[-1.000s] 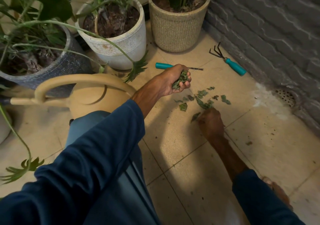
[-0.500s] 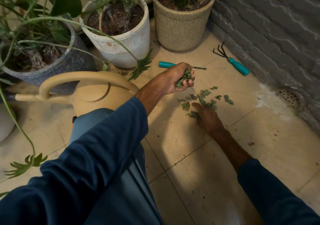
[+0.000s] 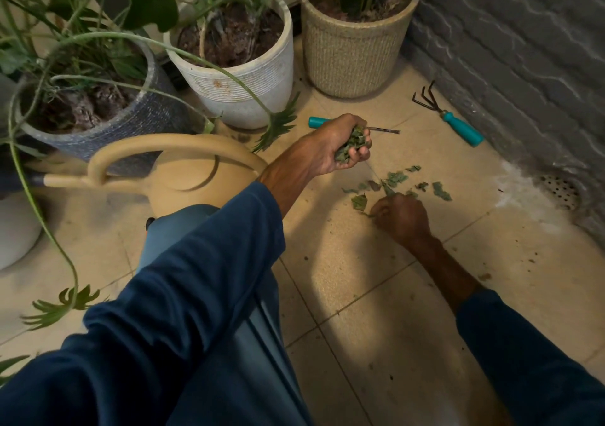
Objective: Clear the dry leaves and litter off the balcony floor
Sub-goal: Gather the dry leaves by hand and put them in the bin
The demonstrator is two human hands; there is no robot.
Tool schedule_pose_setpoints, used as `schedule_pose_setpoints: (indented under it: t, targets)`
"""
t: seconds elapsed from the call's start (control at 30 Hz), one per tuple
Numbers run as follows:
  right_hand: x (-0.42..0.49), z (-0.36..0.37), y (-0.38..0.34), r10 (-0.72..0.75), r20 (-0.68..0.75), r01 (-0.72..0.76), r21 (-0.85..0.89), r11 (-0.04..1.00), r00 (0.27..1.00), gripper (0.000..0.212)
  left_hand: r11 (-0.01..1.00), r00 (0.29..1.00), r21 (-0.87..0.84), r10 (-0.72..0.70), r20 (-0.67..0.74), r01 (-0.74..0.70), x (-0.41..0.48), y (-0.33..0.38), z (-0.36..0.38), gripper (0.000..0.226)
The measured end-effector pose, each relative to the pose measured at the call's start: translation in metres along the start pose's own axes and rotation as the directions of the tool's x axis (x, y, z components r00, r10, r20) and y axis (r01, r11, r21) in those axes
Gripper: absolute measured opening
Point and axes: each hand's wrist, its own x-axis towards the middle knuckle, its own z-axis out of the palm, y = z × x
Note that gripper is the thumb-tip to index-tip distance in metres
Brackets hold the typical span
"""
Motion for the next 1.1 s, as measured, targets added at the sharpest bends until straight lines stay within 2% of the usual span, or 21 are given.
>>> schedule_pose_setpoints:
  t: [0.2,0.3,0.4,0.53,0.6,0.7,0.87,1.1]
  targets:
    - [0.022,0.002,-0.023,-0.04,-0.024,0.043,0.168,0.985,0.999,0.011,0.999,1.0,-0.048,0.001,-0.002,-0.001,-0.003,0.004,-0.009,0.033]
    - [0.028,0.009,-0.03,-0.098,-0.021,0.1,0.121,0.988,0.995,0.016,0.999,1.0,-0.045,0.0,-0.004,0.0,-0.006,0.004,-0.012,0.034]
    - [0.022,0.015,-0.035,-0.081,0.008,0.08,0.057,0.995,0.997,0.014,0.999,1.0,-0.039,-0.004,-0.011,0.003,-0.008,0.005,-0.014,0.034]
    - [0.011,0.02,-0.034,-0.057,-0.053,0.058,0.01,0.998,0.997,0.014,0.999,1.0,-0.039,0.001,-0.013,-0.001,-0.011,0.006,-0.015,0.035]
    - [0.008,0.022,-0.031,-0.033,-0.075,0.031,-0.033,0.999,0.997,0.02,0.999,1.0,-0.034,0.01,-0.013,-0.01,-0.014,0.006,-0.015,0.035]
    - [0.009,0.022,-0.024,-0.012,-0.064,0.011,-0.009,1.0,0.998,0.034,0.999,0.999,-0.033,0.025,-0.021,-0.025,-0.016,0.007,-0.016,0.034]
    - [0.027,0.019,-0.031,-0.077,-0.061,0.074,-0.042,0.996,0.995,0.018,0.999,0.999,-0.028,0.037,-0.027,-0.038,-0.019,0.008,-0.015,0.033]
    - [0.041,0.034,-0.056,-0.136,-0.028,0.128,-0.203,0.971,0.99,0.017,0.999,0.999,-0.026,0.044,-0.014,-0.044,-0.021,0.007,-0.016,0.033]
